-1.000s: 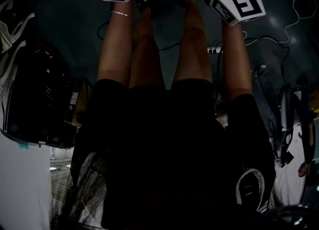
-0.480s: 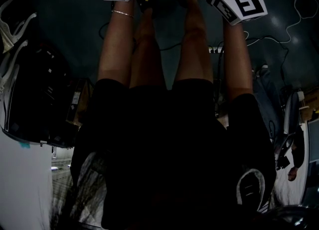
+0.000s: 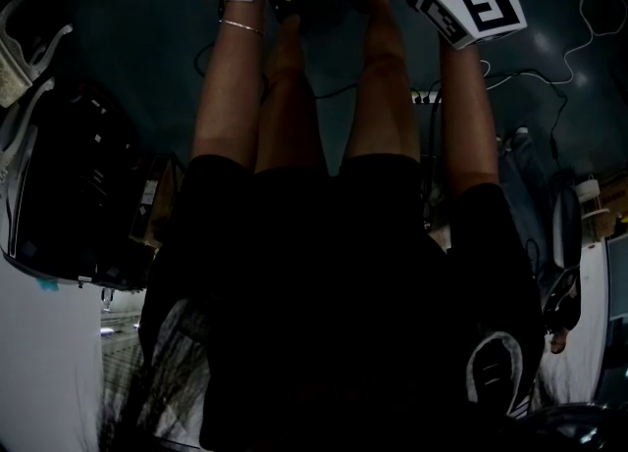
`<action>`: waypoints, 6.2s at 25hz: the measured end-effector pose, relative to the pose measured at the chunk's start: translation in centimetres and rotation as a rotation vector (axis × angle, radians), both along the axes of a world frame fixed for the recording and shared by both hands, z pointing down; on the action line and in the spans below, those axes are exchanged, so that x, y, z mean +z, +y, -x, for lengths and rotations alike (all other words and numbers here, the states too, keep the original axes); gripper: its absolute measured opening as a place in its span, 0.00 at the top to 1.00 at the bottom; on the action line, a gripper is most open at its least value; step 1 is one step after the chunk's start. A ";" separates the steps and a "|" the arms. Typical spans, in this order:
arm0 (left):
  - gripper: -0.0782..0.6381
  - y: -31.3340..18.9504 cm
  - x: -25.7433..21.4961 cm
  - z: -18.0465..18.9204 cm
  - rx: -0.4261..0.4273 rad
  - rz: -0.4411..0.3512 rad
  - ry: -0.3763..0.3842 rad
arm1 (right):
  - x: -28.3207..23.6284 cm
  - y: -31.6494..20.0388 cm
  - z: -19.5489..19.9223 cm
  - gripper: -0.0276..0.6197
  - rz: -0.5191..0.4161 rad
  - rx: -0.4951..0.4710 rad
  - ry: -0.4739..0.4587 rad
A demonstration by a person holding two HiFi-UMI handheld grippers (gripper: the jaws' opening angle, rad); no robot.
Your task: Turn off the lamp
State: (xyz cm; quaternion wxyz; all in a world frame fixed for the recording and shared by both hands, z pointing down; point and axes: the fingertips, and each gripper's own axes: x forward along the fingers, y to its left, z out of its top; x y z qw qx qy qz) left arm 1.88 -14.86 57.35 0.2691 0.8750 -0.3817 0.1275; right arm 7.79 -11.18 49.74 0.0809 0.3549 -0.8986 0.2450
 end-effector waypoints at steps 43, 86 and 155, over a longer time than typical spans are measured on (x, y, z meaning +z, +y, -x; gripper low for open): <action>0.88 2.6 -1.0 0.0 0.056 0.001 -0.055 | 1.6 0.6 -0.4 0.95 0.023 0.045 0.035; 0.88 5.5 -18.2 -0.6 0.044 -0.121 0.044 | -10.7 2.6 1.1 0.96 -0.050 0.048 0.017; 0.88 13.3 -40.4 6.7 0.229 -0.181 0.025 | -32.3 9.5 6.9 0.95 -0.164 0.059 -0.098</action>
